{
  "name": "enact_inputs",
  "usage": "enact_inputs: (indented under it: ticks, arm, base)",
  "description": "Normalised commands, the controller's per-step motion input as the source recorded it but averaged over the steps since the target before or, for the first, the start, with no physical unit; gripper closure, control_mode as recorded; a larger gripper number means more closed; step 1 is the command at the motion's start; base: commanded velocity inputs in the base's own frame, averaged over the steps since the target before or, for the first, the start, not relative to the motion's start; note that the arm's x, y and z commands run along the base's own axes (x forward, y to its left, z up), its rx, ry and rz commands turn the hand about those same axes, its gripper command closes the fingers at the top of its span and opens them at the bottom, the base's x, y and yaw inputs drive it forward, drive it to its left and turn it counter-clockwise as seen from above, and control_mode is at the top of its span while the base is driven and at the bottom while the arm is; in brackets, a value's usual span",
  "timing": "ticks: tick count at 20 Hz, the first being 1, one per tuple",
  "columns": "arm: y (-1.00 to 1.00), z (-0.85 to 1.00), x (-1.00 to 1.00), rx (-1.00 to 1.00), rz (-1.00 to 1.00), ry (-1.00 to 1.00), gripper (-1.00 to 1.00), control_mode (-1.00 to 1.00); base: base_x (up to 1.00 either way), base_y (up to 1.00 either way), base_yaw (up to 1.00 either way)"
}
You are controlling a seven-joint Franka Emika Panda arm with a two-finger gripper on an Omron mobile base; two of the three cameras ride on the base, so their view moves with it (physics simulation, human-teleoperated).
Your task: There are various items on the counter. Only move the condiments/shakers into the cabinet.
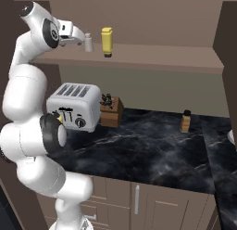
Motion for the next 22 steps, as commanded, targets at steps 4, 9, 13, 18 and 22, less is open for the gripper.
enact_inputs:
  ticks: [4,9,13,18,22]
  arm:
    - [0.00,-0.55,-1.00,0.00,-0.06,-0.11,-1.00,-1.00]
    - [0.00,-0.88,-1.00,0.00,-0.07,-0.01,-1.00,-1.00]
    - [0.00,-0.97,-1.00,0.00,-0.02,0.00,-1.00,-1.00]
    - [-0.07,-1.00,-0.89,0.02,0.01,0.10,-1.00,-1.00]
    - [-0.11,-0.77,-0.01,0.16,0.21,0.14,-1.00,-1.00]
  base:
    - [0.00,0.00,0.00]
    - [0.00,0.00,0.00]
    - [0.00,0.00,0.00]
    - [0.00,0.00,0.00]
    - [0.00,0.00,0.00]
